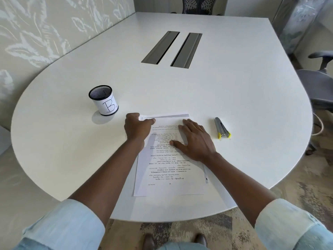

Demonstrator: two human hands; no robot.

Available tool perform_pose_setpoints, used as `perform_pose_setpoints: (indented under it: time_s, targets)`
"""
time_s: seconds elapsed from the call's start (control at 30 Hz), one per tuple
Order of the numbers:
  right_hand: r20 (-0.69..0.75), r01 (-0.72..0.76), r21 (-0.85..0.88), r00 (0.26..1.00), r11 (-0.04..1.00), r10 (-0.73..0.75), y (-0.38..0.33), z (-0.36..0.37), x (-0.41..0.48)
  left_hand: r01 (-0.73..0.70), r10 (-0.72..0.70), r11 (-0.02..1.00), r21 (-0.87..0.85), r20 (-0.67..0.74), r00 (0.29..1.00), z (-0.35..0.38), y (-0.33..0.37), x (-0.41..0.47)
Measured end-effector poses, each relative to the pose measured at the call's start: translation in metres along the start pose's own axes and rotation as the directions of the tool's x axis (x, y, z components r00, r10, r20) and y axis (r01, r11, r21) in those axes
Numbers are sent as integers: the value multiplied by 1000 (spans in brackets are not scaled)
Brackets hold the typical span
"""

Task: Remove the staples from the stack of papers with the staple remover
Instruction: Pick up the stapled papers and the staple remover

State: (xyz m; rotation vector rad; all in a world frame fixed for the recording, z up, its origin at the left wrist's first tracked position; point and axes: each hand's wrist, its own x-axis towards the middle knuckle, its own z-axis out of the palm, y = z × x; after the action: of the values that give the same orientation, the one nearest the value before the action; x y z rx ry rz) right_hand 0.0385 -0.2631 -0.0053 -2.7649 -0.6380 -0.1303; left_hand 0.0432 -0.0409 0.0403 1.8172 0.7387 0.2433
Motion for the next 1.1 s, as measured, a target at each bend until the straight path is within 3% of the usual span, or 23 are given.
perform_pose_setpoints:
  time_s: [0.23,0.47,0.6,0.7,0.93,1.1]
  targets:
    - [-16,-1,38,1000,999,2,0,-3,-1,167,-168,984,-66,-10,986,-6,6,4]
    - [-37,-4,73,999,997,6,0,-4,-1,140,-136,986,-89,43,990,-10,-7,-2]
    - [44,-3,62,999,998,0,-12,-16,3,151,-144,974,-171,53,988,-9,-9,-10]
    - [16,-33,190,999,981,30,-38,-24,1,144,-129,968,-207,82,988,-7,-5,-18]
    - [27,-175,611,979,772,200,-88,-44,-3,108,-50,938,-331,178,983,-16,38,-49]
    - [14,-244,726,940,643,341,-83,-77,6,0,103,909,-416,226,969,-28,62,-71]
